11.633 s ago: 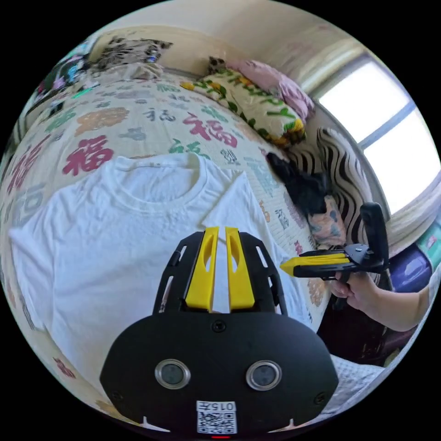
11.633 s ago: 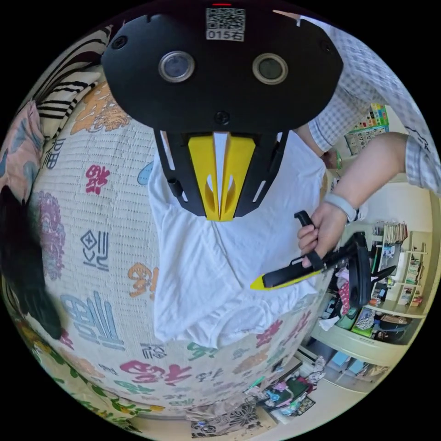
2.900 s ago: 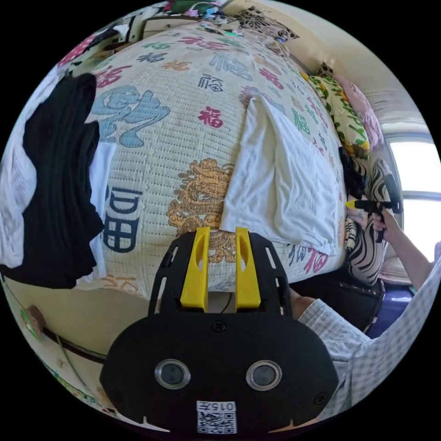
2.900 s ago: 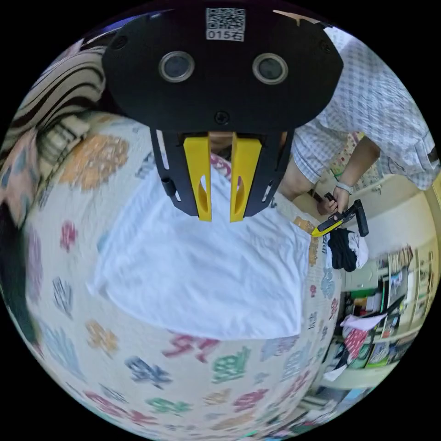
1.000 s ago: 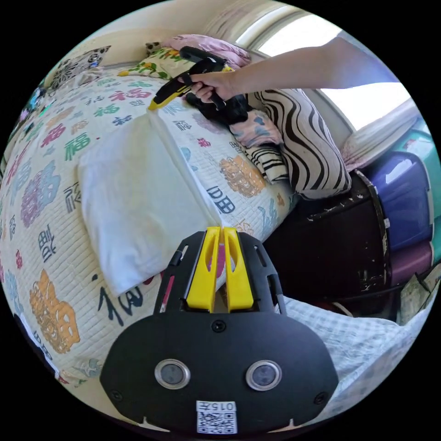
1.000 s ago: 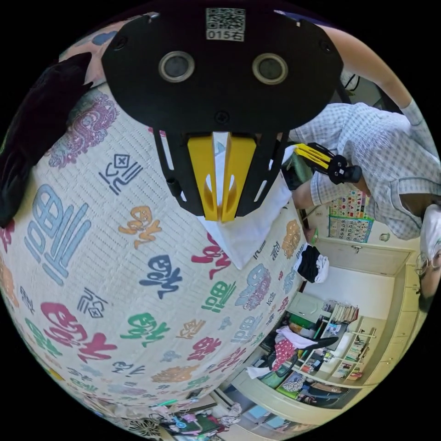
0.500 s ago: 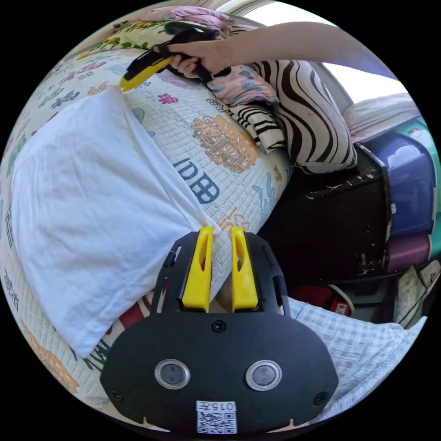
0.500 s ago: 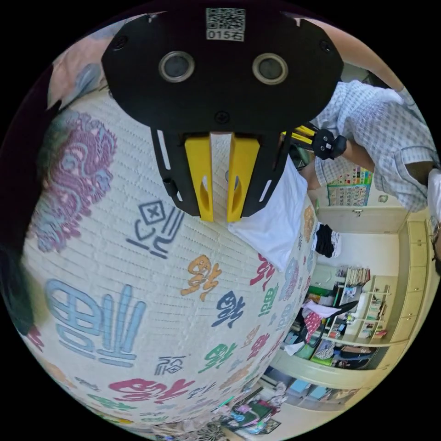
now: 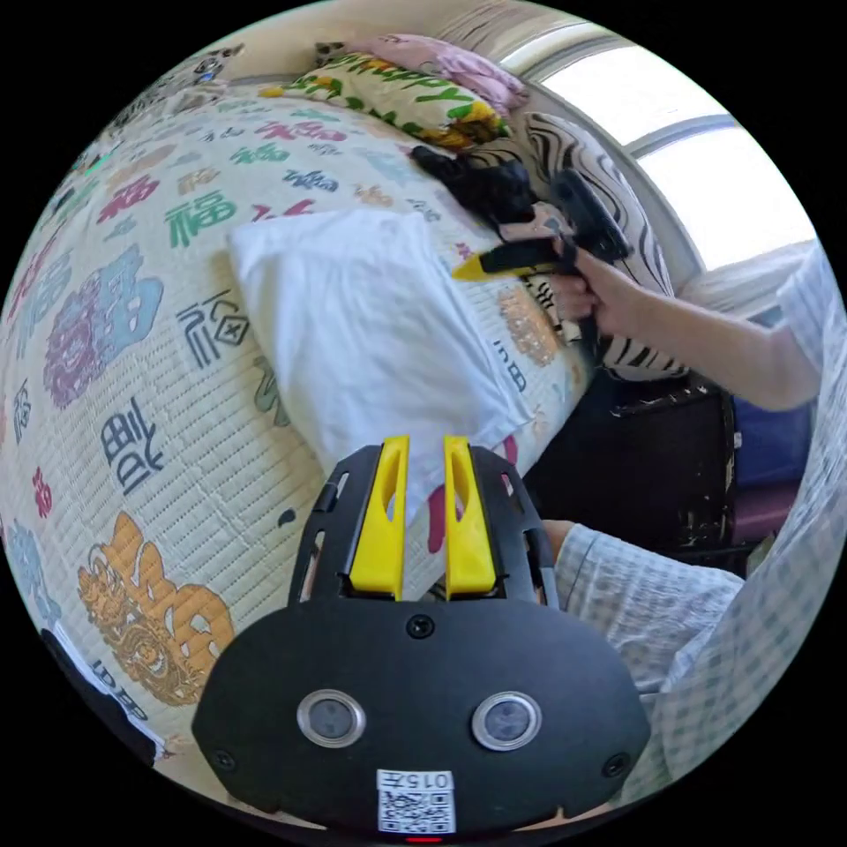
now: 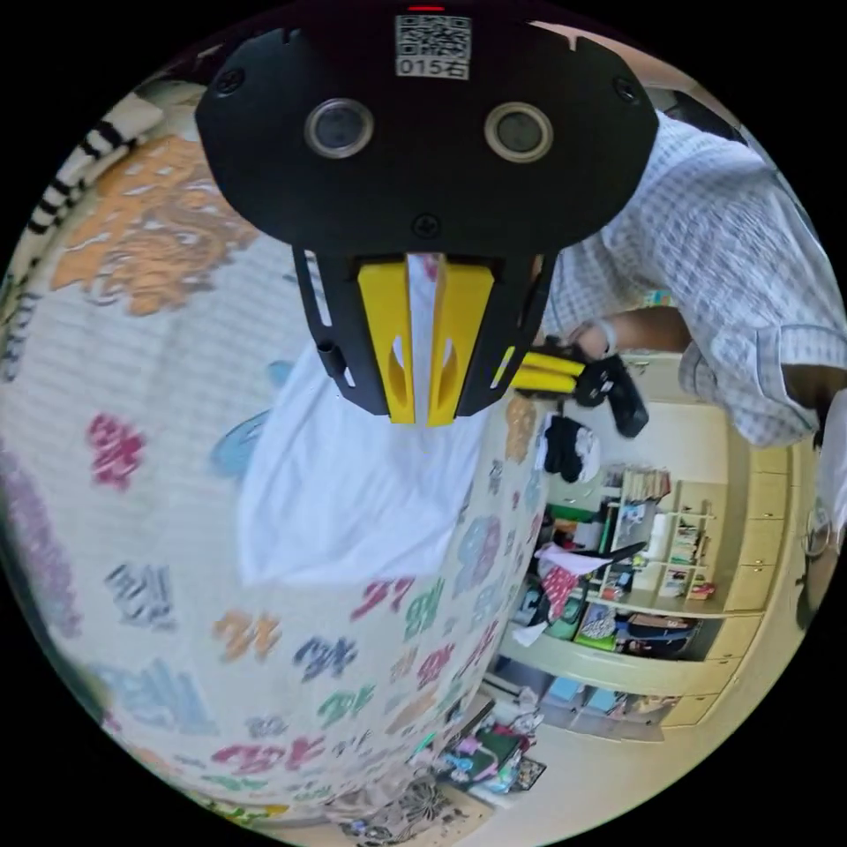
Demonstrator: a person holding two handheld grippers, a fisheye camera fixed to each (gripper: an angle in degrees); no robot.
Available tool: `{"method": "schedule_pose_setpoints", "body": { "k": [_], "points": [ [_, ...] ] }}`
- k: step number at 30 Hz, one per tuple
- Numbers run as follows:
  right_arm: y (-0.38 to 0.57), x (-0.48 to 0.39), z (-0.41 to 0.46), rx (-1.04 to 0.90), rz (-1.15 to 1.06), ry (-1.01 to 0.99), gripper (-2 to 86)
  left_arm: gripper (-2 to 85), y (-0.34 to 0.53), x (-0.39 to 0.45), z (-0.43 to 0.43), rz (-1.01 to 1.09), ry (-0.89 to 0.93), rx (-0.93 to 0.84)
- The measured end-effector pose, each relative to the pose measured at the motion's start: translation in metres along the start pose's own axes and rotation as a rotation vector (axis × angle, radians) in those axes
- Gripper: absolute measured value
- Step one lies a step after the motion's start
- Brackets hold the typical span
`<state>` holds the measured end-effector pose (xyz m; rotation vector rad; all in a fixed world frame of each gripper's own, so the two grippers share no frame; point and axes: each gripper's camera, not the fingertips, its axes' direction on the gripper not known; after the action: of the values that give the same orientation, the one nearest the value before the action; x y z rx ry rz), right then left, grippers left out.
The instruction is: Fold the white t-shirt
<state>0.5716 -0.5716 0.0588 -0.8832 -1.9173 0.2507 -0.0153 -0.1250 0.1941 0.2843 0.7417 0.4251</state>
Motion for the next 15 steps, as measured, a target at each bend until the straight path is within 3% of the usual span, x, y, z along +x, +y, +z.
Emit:
{"method": "schedule_pose_setpoints", "body": {
  "k": [9, 11, 15],
  "points": [
    [0.148, 0.019, 0.037, -0.168, 0.215, 0.063, -0.2, 2.6, 0.001, -0.099, 0.01, -0.078, 0.086, -0.115],
    [0.178, 0.025, 0.02, -0.161, 0.249, 0.054, 0.3, 3.0, 0.001, -0.12, -0.001, -0.091, 0.13, -0.136],
    [0.211, 0.038, -0.032, 0.028, 0.232, -0.036, 3.6, 6.1, -0.023, -0.196, -0.062, -0.15, 0.236, 0.045]
  ]
}}
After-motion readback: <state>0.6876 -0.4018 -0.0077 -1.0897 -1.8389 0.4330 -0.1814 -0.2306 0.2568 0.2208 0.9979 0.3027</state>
